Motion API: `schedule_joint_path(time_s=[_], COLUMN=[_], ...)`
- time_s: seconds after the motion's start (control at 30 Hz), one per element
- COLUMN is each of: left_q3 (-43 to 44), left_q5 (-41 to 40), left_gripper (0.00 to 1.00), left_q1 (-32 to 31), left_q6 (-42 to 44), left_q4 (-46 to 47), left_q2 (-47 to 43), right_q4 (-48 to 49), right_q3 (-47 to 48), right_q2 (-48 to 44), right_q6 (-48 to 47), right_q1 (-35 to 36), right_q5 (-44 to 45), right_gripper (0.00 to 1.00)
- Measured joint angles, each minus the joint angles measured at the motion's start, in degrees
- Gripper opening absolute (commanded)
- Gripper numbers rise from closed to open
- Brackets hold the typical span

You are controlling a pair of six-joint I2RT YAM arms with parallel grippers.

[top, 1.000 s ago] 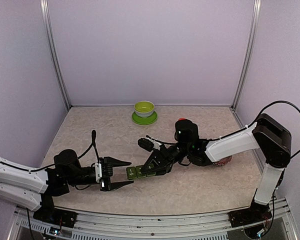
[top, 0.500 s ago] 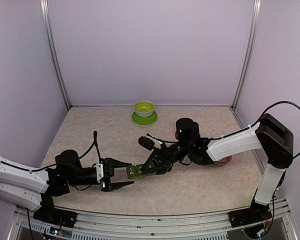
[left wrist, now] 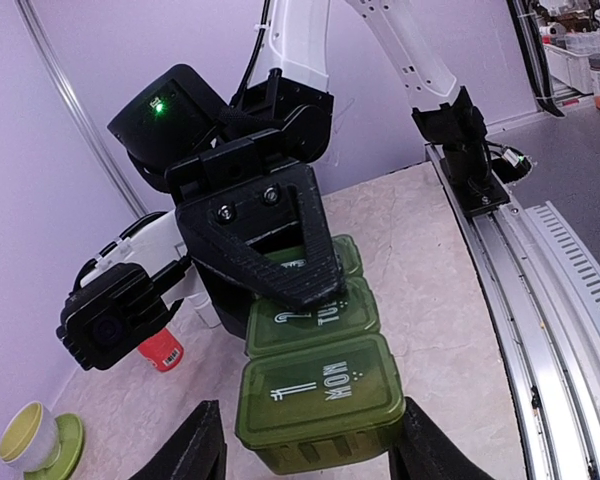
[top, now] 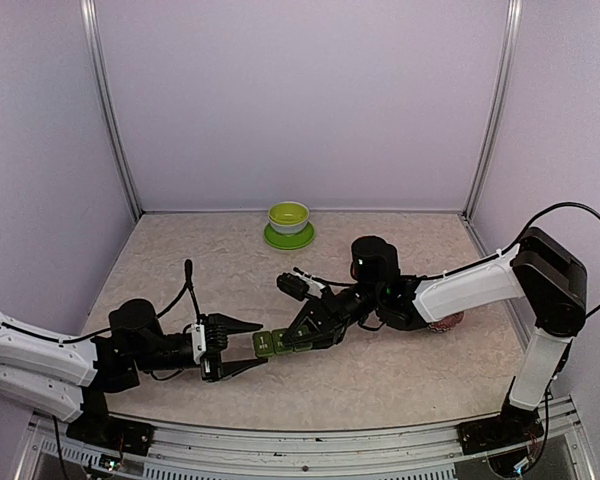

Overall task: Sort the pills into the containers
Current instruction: Open the lid of the pill container.

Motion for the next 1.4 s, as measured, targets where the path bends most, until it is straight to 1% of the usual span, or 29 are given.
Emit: schedule_joint_path(time_s=[0.2,0.43,0.57,0.6,0.7,0.87,1.0,1.2,1.4], left_q3=[0.0,0.0,0.0,0.0,-0.2,-0.9,-0.9,-0.9,-0.9], left_q5=[0.1,0.0,0.0,0.0,0.0,-0.2,-0.2,0.1,0.2], left_gripper=[0.47,0.36,0.35,0.36,0.5,0.52,0.51,0.45,0.32], left_q1=[-0.1,-0.1,-0.1,-0.1,-0.1,-0.1,-0.1,-0.2,-0.2], left_q6=[-0.1,-0.1,-0.1,-0.1,-0.1,-0.1,-0.1,-0.1,-0.1], left_q4=[0.0,-0.1,-0.2,-0.2,-0.2,0.7,1.5,1.5,1.6], left_q2=[0.0,0.0,-0.2,-0.3,-0.5,-1.4,-1.6,-1.6,-1.2], right_q4=[-0.1,-0.9,-0.9,-0.9,-0.9,-0.9,-0.9,-0.8,-0.8], right_q3=[0.0,0.4,0.5,0.5,0.5,0.5,0.5,0.5,0.5], right_q2=[0.0,0.0,0.0,0.0,0.0,0.0,0.0,0.0,0.0], right_q6=[-0.1,-0.9,-1.0,-1.0,-1.0,-0.9,-0.9,-0.9,-0.5], right_q1=[0.0,0.0,0.0,0.0,0.0,0.0,0.0,0.0,0.0], right_q5=[0.0,0.0,0.0,0.0,0.0,0.3,0.4,0.4,0.2], right_gripper=[0.22,0.22,0.21,0.22,0.22,0.22,0.22,0.22,0.22])
